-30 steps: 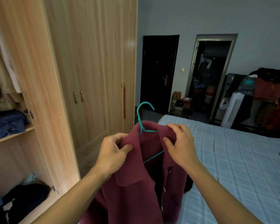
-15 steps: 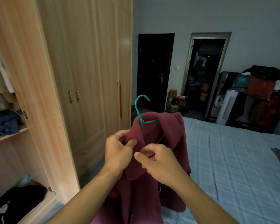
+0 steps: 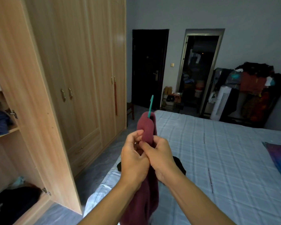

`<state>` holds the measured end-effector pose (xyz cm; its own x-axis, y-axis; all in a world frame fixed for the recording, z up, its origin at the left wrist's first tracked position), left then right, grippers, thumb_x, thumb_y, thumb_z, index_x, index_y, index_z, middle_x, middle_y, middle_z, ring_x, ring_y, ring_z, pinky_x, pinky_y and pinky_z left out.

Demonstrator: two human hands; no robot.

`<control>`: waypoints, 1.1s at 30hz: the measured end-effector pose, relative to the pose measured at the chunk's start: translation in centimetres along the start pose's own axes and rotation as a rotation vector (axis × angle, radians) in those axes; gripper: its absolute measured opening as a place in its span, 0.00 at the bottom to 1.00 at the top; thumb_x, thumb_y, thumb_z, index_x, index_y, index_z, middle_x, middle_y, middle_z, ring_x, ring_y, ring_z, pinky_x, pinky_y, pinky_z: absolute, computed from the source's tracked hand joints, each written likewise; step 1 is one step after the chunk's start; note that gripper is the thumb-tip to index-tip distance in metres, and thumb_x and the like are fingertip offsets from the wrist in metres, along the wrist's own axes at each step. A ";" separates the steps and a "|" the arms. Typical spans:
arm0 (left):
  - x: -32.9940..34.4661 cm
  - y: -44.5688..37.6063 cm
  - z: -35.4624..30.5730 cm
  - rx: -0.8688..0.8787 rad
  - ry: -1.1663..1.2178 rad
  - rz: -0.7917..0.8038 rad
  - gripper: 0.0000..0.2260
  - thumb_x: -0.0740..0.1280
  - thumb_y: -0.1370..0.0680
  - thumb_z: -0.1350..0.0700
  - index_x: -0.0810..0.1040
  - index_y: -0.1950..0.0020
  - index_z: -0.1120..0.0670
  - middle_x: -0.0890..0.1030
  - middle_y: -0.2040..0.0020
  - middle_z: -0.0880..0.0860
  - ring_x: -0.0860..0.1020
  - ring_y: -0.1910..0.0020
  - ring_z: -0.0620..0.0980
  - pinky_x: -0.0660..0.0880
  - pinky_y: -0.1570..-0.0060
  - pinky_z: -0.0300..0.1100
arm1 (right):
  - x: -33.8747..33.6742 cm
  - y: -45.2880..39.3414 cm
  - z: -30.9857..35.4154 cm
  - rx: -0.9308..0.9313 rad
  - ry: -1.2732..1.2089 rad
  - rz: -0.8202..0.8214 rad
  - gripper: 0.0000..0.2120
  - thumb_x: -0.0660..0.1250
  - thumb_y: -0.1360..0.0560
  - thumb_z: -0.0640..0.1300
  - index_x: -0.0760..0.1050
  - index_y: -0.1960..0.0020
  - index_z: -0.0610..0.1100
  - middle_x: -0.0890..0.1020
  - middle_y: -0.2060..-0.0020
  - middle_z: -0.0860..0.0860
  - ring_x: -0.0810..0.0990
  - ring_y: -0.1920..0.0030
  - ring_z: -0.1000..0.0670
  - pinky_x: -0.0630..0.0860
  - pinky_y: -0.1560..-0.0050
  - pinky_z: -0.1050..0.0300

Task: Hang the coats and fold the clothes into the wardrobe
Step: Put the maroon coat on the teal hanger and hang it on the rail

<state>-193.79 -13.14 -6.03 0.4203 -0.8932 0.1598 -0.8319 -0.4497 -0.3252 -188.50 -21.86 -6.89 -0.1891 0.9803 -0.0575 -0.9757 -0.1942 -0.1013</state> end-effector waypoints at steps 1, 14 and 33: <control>-0.1 0.2 0.2 0.011 0.004 -0.003 0.26 0.69 0.28 0.75 0.74 0.39 0.50 0.82 0.44 0.52 0.82 0.44 0.47 0.79 0.46 0.39 | 0.1 0.0 -0.1 -0.011 -0.015 -0.001 0.06 0.68 0.24 0.42 0.83 0.51 0.48 0.87 0.58 0.47 0.87 0.55 0.48 0.82 0.47 0.42; -9.9 -2.7 0.7 0.000 -0.087 0.042 0.13 0.69 0.26 0.73 0.80 0.51 0.55 0.84 0.52 0.54 0.82 0.54 0.58 0.79 0.59 0.43 | 1.4 -2.1 1.5 -0.250 0.348 0.129 0.07 0.67 0.21 0.38 0.81 0.53 0.48 0.86 0.61 0.51 0.85 0.59 0.51 0.81 0.55 0.51; -27.8 -12.3 -4.8 0.594 -1.189 0.273 0.20 0.55 0.17 0.48 0.67 0.27 0.53 0.75 0.36 0.50 0.73 0.38 0.51 0.67 0.34 0.48 | 15.7 -2.6 7.5 -0.628 0.450 0.489 0.06 0.69 0.22 0.43 0.83 0.47 0.48 0.86 0.56 0.54 0.84 0.56 0.53 0.81 0.55 0.55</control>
<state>-196.97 17.17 -1.96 0.5759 -0.2737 -0.7703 -0.7846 0.0793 -0.6148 -189.72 -5.67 -0.08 -0.3764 0.7020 -0.6045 -0.5334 -0.6977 -0.4782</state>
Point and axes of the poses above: each hand's wrist, its own y-axis away from the middle knuckle, its own x-axis out of the palm, z = x × y, the point moved 7 cm from there along -y, towards the middle knuckle
